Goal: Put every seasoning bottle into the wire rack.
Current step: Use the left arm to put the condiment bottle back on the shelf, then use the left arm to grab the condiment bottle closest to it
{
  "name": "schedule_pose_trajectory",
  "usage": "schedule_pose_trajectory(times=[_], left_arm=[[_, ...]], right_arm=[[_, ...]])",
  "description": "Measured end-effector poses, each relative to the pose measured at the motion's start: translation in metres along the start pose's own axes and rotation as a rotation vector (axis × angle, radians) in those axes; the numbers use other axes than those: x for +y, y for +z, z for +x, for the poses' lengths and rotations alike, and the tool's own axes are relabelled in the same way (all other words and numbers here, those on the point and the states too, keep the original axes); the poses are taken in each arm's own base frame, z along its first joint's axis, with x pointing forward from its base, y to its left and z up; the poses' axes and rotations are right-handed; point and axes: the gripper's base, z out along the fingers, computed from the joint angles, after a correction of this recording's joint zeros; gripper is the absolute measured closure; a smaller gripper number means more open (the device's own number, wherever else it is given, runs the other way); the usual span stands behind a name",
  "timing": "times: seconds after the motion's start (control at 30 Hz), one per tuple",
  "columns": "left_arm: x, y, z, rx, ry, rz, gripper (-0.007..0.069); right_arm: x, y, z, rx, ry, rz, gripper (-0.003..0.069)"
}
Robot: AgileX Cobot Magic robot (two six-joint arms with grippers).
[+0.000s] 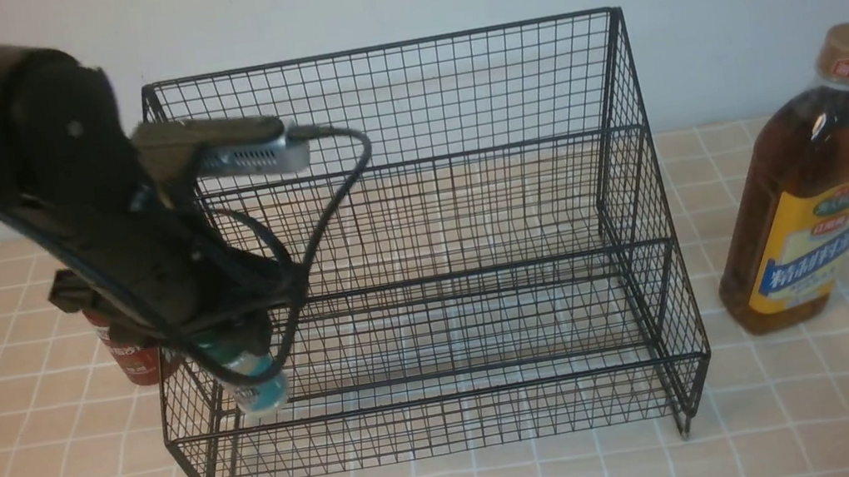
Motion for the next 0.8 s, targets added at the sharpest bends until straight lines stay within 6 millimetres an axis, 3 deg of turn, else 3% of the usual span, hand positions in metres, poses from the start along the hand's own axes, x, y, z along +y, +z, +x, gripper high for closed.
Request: schedule_pose_trajectory(times=[0.3,0.43,0.57,0.67,0.8], left_arm=[[-0.002,0.037,-0.003,0.102,0.001,-0.018,0.0284],[-0.003,0.038,-0.003,0.107,0.002,-0.018,0.0244],[-0.003,0.032,-0.006,0.127,-0.001,-0.023,0.0192],[-0.004,0.017,-0.014,0.135,-0.008,-0.027,0.0168],[-0.005,-0.008,-0.026,0.104,-0.004,-0.031,0.0218]], right_arm=[[0.000,0.000,0.000,0.000,0.000,0.000,0.0669],[0.000,0.000,0.000,0.000,0.000,0.000,0.0669],[0.000,0.000,0.000,0.001,0.000,0.000,0.0669],[0.000,0.000,0.000,0.000,0.000,0.000,0.0669],[0.000,0.000,0.000,0.000,0.000,0.000,0.0669]])
